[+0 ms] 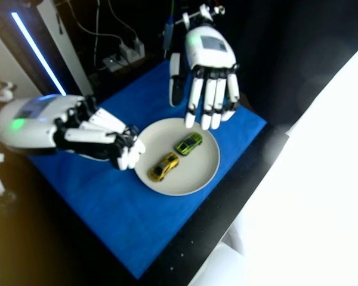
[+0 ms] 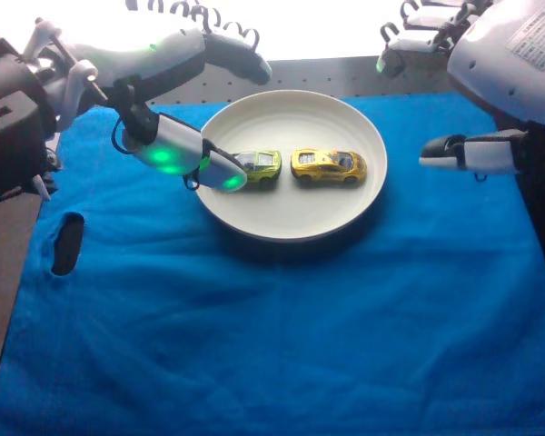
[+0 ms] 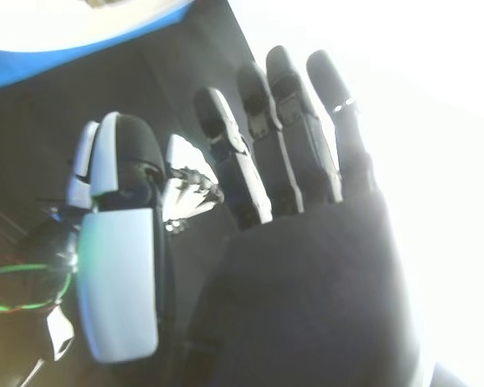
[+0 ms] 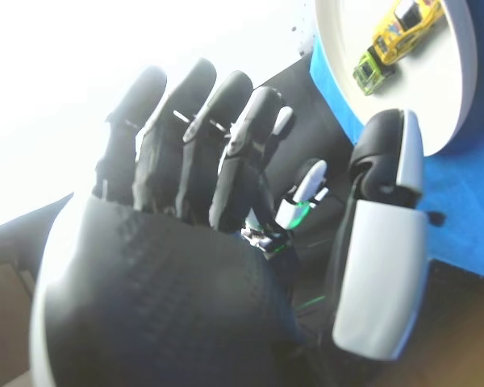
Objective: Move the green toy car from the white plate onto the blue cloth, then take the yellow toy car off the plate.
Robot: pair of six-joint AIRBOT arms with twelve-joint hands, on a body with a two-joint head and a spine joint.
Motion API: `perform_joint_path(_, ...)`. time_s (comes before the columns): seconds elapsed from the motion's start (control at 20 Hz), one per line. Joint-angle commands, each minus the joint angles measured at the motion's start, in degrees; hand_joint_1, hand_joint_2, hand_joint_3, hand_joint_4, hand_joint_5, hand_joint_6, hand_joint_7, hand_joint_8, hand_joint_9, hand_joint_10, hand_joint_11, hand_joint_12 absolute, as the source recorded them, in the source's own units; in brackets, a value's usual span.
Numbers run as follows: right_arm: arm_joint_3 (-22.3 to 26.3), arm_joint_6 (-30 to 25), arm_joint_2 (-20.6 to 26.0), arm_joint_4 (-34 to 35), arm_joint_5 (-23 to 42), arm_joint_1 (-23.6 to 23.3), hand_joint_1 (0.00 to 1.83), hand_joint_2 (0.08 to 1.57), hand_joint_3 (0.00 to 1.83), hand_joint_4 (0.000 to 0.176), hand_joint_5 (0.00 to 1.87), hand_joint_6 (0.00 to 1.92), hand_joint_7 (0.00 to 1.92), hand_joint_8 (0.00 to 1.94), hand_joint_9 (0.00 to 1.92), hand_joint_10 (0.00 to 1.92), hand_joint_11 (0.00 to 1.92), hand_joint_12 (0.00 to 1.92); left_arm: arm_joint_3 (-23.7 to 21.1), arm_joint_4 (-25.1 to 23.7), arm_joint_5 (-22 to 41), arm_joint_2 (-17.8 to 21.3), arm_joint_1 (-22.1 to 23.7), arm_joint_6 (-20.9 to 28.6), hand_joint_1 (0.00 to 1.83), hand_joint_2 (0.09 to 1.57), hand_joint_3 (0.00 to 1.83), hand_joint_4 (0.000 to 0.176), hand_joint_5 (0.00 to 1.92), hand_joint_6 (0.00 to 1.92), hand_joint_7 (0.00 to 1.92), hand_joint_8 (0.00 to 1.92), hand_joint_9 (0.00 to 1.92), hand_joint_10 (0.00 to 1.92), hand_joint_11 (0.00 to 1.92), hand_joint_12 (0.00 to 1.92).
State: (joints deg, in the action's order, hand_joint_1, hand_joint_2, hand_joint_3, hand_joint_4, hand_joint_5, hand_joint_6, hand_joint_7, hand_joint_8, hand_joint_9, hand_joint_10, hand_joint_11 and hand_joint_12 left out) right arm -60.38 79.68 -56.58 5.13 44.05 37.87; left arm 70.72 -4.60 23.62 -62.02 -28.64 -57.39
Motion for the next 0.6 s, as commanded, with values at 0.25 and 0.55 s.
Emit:
perform_joint_path(0.25, -0.8, 0.4, -0.4, 0.7, 6.1, -1.0, 1.04, 1.00, 0.01, 0.000, 0.63, 0.44, 0.52, 0.85, 0.33, 1.29, 0.10, 1.89, 1.8, 0.5, 3.9, -1.6, 1.6, -0.2, 0.87, 0.96, 0.00, 0.000, 0.55, 0.02, 0.54, 0.03, 0.24, 0.60, 0.00, 1.35)
perform_joint_path(0.55, -0.9, 0.3, -0.4, 1.2, 6.1, -1.0, 1.02, 1.05, 0.00, 0.000, 0.57, 0.64, 0.49, 1.03, 0.35, 1.47, 0.24, 1.92, 4.9, 0.5, -1.0, -5.8, 3.5, -3.2, 0.87, 0.93, 0.00, 0.000, 0.69, 0.04, 0.72, 0.11, 0.39, 0.97, 0.13, 1.70)
